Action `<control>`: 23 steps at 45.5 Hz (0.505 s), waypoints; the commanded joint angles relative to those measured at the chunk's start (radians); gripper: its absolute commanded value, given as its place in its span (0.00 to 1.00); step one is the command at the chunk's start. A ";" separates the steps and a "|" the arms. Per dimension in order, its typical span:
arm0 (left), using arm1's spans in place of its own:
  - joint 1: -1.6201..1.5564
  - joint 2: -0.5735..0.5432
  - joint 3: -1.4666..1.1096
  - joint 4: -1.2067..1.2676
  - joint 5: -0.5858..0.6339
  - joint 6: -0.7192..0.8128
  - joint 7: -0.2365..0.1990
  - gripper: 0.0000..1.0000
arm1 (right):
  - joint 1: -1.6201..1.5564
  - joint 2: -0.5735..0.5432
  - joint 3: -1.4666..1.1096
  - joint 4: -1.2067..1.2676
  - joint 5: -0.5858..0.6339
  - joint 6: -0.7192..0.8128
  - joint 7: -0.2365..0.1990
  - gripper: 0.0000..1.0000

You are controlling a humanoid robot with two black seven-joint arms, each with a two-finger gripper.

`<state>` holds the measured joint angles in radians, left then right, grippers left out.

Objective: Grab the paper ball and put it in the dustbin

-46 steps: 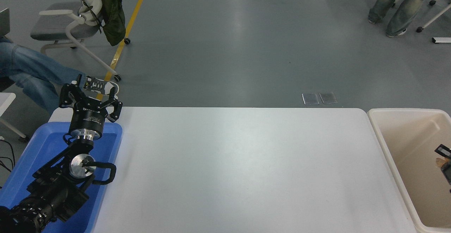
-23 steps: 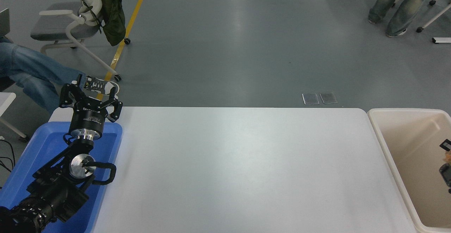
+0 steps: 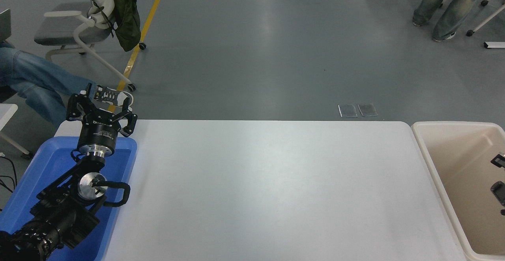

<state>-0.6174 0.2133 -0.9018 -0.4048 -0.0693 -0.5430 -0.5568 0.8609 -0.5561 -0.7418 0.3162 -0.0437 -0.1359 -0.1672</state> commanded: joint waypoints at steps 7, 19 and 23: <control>-0.001 0.000 0.000 0.000 0.000 0.000 0.000 0.99 | 0.430 -0.151 -0.215 0.533 -0.007 0.002 0.002 1.00; -0.001 0.000 0.001 0.001 0.000 0.000 0.000 0.99 | 0.812 -0.128 -0.412 0.900 -0.005 0.077 0.002 1.00; -0.001 0.000 0.001 0.001 0.000 0.000 0.000 0.99 | 0.898 -0.117 -0.418 0.934 -0.005 0.212 0.000 1.00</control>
<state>-0.6183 0.2133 -0.9008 -0.4043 -0.0692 -0.5430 -0.5569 1.4717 -0.6813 -1.0551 1.0159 -0.0497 -0.0895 -0.1659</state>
